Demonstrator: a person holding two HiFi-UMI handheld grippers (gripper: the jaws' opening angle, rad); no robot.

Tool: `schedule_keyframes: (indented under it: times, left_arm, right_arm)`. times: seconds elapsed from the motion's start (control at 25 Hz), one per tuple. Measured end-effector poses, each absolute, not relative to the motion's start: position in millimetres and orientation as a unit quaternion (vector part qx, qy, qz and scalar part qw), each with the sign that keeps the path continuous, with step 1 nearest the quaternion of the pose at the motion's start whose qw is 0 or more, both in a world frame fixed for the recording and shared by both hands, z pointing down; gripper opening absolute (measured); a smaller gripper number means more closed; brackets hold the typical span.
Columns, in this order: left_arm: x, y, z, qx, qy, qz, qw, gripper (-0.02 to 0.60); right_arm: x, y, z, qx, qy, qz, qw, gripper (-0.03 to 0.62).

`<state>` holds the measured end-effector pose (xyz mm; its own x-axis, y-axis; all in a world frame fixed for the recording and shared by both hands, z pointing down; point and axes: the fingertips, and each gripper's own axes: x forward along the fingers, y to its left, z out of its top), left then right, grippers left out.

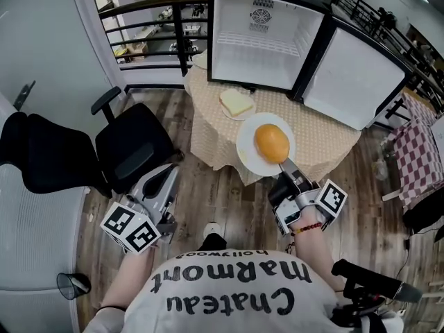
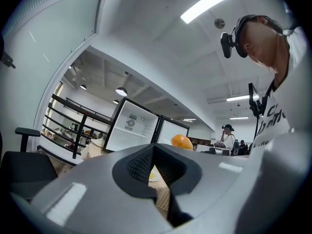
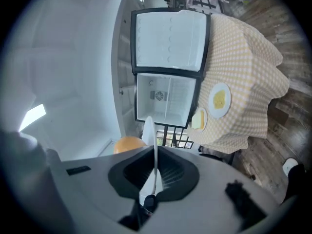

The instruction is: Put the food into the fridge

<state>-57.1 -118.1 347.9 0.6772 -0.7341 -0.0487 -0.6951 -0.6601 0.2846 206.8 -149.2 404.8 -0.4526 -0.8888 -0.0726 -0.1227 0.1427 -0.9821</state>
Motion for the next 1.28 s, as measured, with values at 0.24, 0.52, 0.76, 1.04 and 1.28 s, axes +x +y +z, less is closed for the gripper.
schedule_keyframes:
  times: [0.24,0.52,0.76,1.04,1.28]
  left_arm:
    - [-57.4,-179.1,341.6,0.918,-0.370,-0.079,0.114,0.008]
    - [-70.8,-250.7,348.7,0.925,-0.353,-0.074,0.120,0.007]
    - [-80.2,-293.8,344.5,0.930,-0.337,-0.077,0.124,0.008]
    - [-83.8,-329.3,339.5,0.936,-0.324,-0.077,0.115,0.008]
    - [-62.6,-354.9,336.3,0.945,-0.295,-0.073,0.124,0.008]
  right_arm:
    - [208.0,-204.6,402.8,-0.399,0.646,-0.538,0.366,0.023]
    - [196.8,-272.0,400.4,-0.411,0.648,-0.528,0.364,0.023]
    - [179.7,-318.0,390.6,-0.414,0.658,-0.517,0.357,0.023]
    - [170.6,-348.5,380.3,-0.418,0.660,-0.506,0.367,0.023]
    - [168.5,-363.4,369.6,-0.422,0.669,-0.489,0.368,0.023]
